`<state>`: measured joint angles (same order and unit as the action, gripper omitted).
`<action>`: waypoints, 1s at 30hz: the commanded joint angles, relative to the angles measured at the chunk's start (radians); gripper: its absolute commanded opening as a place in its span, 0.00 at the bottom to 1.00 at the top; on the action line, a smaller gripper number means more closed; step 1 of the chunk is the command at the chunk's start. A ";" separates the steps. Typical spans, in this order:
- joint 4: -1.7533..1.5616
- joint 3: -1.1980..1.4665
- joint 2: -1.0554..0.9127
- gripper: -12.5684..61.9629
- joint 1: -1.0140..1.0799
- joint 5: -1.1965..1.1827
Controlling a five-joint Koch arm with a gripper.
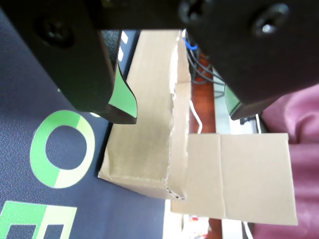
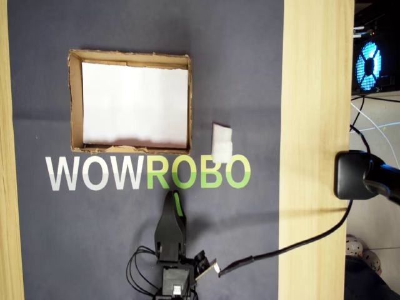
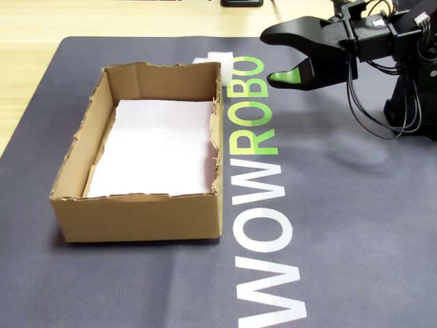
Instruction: Put the block into the box.
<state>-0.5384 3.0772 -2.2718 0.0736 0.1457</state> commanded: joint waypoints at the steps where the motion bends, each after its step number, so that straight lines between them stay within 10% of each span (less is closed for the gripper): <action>1: -0.066 0.028 -0.106 0.63 -0.057 -0.015; 30: -0.106 -0.080 -0.107 0.61 -0.054 0.058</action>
<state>-0.5384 3.0542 -2.2718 0.0230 0.1549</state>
